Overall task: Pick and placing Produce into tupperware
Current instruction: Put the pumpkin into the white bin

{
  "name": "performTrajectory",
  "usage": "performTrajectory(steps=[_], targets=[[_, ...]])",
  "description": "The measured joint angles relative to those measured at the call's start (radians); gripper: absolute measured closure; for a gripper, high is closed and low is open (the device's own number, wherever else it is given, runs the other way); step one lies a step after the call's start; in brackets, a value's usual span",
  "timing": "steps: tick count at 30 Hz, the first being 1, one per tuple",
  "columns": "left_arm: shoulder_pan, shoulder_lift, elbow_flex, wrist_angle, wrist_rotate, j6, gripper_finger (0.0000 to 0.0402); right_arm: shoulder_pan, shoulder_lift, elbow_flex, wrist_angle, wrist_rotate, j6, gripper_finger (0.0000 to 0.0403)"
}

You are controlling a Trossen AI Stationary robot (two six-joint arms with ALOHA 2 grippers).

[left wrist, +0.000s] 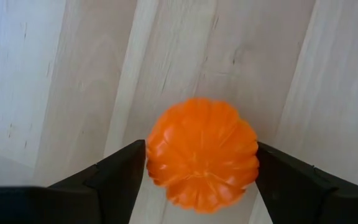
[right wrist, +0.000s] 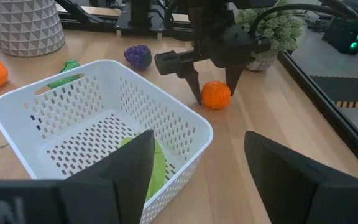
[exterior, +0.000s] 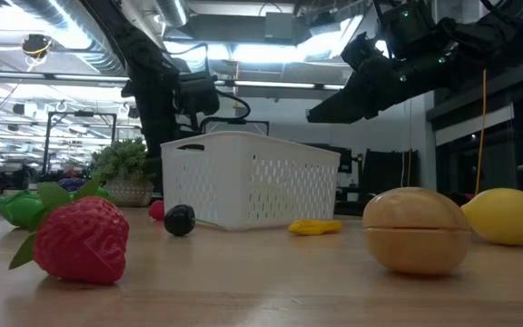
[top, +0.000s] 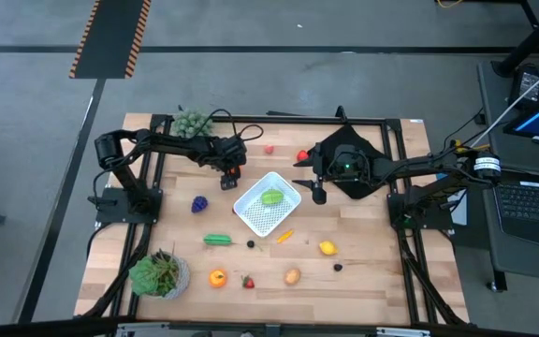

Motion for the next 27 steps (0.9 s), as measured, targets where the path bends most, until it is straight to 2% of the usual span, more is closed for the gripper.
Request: performTrajectory(steps=[8,19,27], targets=[[0.001,0.001,0.000,0.015,-0.010,-0.010,0.0161,0.000,0.000,0.000,0.000,0.000,0.001,0.0153],[0.001,-0.007,0.000,0.013,-0.016,-0.010,0.0165,0.000,0.000,0.000,0.000,0.000,0.004,0.0153],[0.002,-0.121,0.001,-0.005,-0.013,-0.002,0.0165,0.000,0.000,0.000,0.000,0.000,0.004,0.0153]])
